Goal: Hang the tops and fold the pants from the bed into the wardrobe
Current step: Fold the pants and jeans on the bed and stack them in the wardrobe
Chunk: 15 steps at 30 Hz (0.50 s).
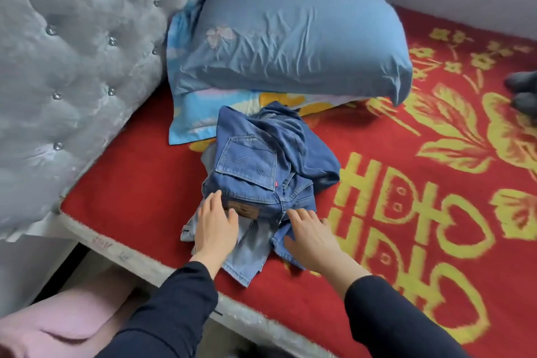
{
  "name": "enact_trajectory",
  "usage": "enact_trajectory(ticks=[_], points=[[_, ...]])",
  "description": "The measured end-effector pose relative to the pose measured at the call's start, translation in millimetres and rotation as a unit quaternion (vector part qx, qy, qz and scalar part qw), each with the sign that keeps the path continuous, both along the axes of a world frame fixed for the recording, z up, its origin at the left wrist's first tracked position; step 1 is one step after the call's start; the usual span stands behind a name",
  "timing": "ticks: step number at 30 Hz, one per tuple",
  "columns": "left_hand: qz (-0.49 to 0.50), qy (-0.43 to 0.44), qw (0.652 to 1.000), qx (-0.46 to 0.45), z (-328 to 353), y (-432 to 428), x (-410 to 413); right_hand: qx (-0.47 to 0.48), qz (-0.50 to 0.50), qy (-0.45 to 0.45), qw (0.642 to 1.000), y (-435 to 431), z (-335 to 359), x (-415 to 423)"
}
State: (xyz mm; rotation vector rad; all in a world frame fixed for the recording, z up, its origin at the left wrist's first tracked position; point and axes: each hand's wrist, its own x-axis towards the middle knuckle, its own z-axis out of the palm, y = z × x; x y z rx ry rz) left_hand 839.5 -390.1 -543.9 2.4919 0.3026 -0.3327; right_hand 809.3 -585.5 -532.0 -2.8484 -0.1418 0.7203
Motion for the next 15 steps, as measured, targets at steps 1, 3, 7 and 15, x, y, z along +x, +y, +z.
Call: enact_trajectory(ticks=[1,3,7,15], points=[[0.025,-0.012,0.999,-0.02,-5,1,11,0.006,0.003,-0.005,1.0,3,-8,12],[0.061,-0.019,0.997,-0.046,-20,7,32,0.031,0.006,-0.024,0.999,10,-24,34],[0.074,0.08,0.994,-0.007,-54,24,65,0.081,0.004,-0.075,0.994,32,-59,59],[0.011,0.011,0.961,-0.277,13,7,109,0.219,-0.191,-0.047,0.956,46,-59,75]])
